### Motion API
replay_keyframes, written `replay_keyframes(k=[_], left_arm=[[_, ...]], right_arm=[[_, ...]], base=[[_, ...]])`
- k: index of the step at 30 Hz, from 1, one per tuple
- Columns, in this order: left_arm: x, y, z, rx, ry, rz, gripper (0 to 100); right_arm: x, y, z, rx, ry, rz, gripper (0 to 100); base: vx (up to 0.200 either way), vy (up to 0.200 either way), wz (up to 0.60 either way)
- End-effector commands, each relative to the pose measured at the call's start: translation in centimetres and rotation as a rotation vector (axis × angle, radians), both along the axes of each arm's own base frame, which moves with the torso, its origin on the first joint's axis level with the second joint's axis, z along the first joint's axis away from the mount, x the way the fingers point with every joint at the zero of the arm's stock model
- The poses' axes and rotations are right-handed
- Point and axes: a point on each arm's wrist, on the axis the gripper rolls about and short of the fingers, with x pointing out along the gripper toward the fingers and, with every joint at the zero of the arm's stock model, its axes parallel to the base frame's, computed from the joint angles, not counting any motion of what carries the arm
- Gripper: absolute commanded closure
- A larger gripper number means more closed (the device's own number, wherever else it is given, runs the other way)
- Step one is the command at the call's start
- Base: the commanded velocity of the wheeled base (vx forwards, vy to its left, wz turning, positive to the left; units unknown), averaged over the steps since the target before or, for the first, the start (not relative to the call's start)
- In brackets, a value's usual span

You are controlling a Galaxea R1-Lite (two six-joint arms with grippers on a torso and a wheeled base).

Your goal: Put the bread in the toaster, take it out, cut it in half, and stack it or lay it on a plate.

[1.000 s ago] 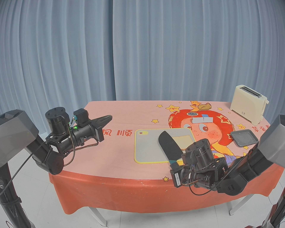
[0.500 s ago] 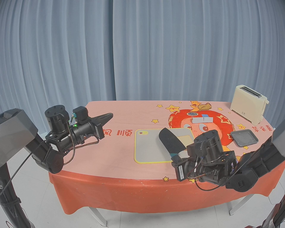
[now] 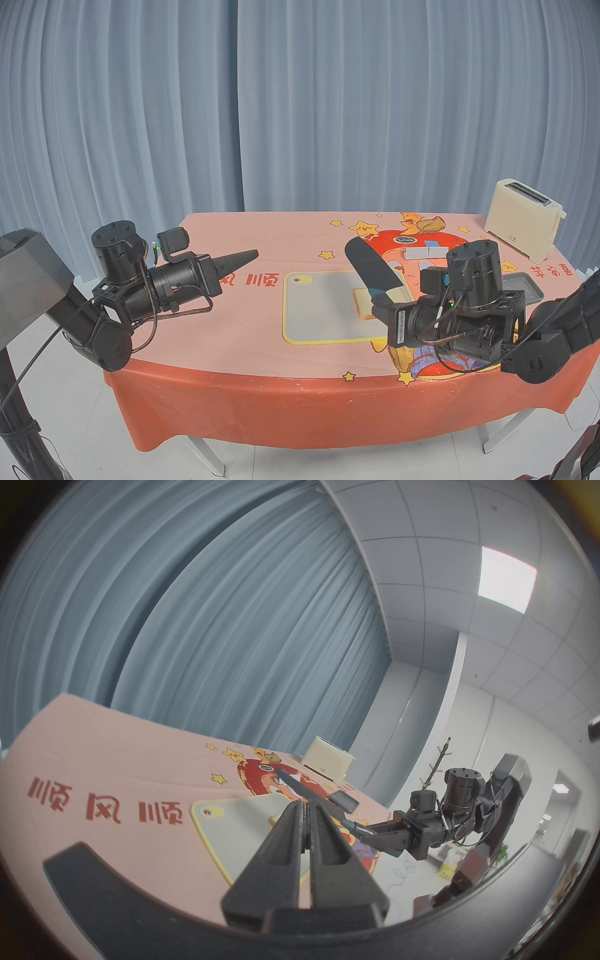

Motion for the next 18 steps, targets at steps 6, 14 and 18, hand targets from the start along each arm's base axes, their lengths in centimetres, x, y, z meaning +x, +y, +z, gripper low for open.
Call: replay_keyframes(k=[6,14,18], left_arm=[[2.1,-1.1,-4.6,-0.191,0.168,-0.087,100],[2.4,-2.0,-5.9,-0.23,0.272,-0.127,100],[2.3,-2.5,-5.8,-0.258,0.321,-0.148,0]], right_arm=[[0.7,-1.5,3.0,0.537,0.087,0.087,100],[0.9,-3.8,3.0,0.881,0.236,0.141,100],[0.6,-4.5,3.0,0.986,0.232,0.189,100]], base=[[0.0,0.0,0.0],[0.0,0.0,0.0],[0.0,0.0,0.0]])
